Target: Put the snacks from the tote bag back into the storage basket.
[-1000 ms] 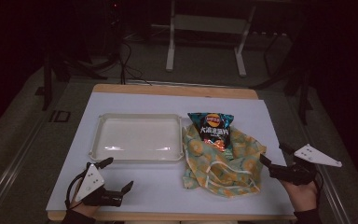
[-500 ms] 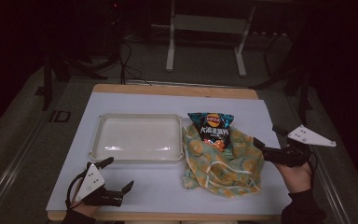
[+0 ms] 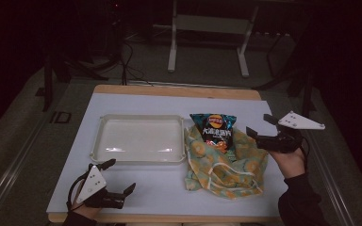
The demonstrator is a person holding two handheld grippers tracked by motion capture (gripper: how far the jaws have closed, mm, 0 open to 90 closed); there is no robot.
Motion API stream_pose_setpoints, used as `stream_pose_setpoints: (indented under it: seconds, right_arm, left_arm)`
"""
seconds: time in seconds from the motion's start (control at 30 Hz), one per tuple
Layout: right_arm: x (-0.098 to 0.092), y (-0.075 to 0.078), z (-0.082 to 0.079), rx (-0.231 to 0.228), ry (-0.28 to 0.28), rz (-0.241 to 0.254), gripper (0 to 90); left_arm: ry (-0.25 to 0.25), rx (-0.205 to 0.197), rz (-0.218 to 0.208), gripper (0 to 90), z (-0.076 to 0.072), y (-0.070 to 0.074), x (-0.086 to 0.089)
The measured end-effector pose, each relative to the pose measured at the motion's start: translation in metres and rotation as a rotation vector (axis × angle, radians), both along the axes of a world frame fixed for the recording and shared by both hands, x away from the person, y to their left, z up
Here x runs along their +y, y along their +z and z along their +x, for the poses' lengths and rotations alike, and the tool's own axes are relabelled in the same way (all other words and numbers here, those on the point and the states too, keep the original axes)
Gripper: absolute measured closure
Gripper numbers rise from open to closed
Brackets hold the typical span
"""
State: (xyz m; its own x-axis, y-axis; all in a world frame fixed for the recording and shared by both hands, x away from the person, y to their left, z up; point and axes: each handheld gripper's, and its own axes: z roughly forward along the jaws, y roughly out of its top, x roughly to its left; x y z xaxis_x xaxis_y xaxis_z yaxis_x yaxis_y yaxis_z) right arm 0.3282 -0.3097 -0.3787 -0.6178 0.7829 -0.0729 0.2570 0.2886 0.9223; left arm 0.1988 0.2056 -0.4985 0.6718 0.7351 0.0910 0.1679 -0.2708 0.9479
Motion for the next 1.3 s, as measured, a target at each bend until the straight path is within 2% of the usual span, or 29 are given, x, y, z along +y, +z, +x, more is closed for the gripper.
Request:
stream_pose_setpoints:
  seconds: [0.13,0.17,0.5,0.8,0.97,1.0,1.17,1.3]
  right_arm:
    - [0.005,-0.003,0.014,0.019,-0.003,-0.013,16.7]
    - [0.007,-0.004,0.018,0.025,-0.003,-0.012,19.2]
    - [0.014,-0.018,0.048,0.079,0.016,0.03,24.0]
    - [0.026,-0.032,0.075,0.105,0.038,-0.024,27.7]
    - [0.029,-0.04,0.088,0.119,0.049,-0.026,27.8]
    - [0.03,-0.045,0.095,0.128,0.046,-0.025,29.5]
    - [0.031,-0.057,0.108,0.146,0.047,-0.025,32.2]
    - [0.027,-0.067,0.118,0.18,0.049,-0.003,32.3]
  left_arm:
    - [-0.002,0.0,0.002,0.3,0.0,0.0,0.0]
    - [-0.003,0.001,0.003,0.3,0.0,0.0,0.0]
    - [-0.008,0.005,0.011,0.3,0.001,-0.001,-0.001]
    - [-0.011,0.004,0.013,0.3,0.001,-0.001,-0.001]
    - [-0.012,0.005,0.015,0.3,0.001,-0.001,-0.001]
    - [-0.012,0.006,0.016,0.3,0.002,-0.001,-0.001]
    - [-0.013,0.006,0.015,0.3,0.002,-0.002,-0.001]
    - [-0.011,0.006,0.016,0.3,0.002,-0.002,-0.001]
